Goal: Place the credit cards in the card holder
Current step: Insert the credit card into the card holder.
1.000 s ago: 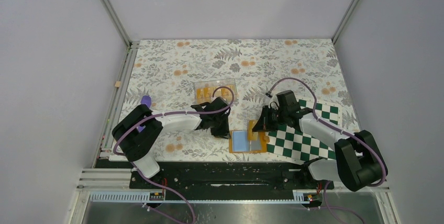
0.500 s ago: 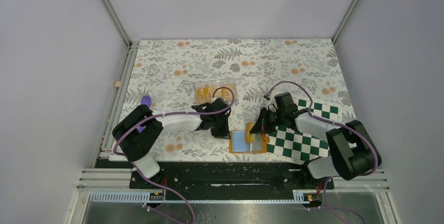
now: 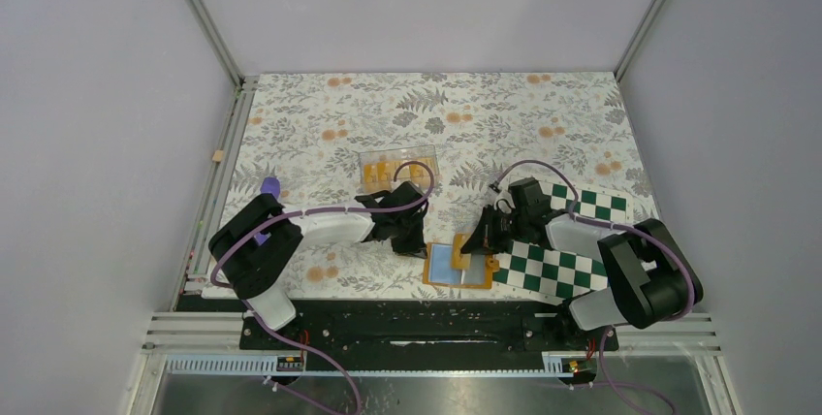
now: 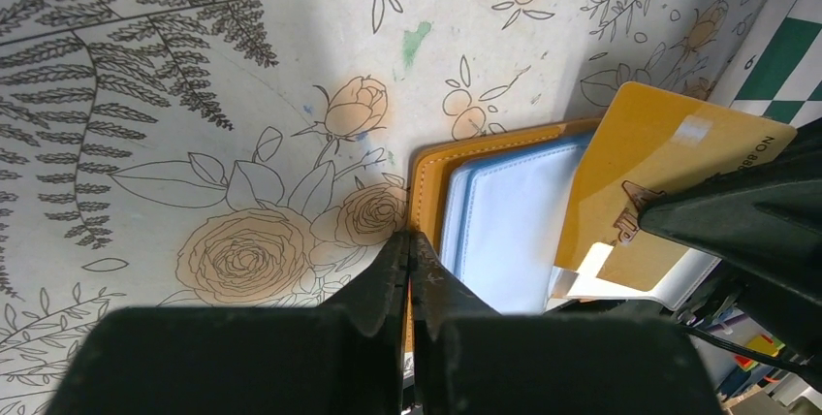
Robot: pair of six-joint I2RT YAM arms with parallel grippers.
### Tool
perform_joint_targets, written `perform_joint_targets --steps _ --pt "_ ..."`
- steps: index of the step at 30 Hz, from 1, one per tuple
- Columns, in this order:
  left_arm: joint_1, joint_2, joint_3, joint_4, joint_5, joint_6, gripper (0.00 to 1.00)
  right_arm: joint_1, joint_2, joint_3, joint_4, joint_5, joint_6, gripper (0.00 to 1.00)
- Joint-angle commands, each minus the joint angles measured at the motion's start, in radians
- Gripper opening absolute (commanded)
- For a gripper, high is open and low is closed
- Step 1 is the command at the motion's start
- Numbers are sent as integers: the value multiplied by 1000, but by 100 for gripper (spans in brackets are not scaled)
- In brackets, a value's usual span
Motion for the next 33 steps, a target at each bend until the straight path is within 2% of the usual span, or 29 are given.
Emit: perform_joint_targets --steps 1,8,16,21,33 --pt "-24 92 -97 -163 -103 14 0 -2 -4 -17 20 -15 40 0" --pt "-24 74 -124 -165 -108 -15 0 -2 -33 -30 17 44 37 0" --pt "-24 44 -157 -205 -168 -48 0 -2 109 30 118 57 53 0" --pt "-24 35 -166 -225 -187 -62 0 -2 134 32 151 38 74 0" --pt "-24 56 -162 -255 -222 -64 0 -2 37 36 -27 84 21 0"
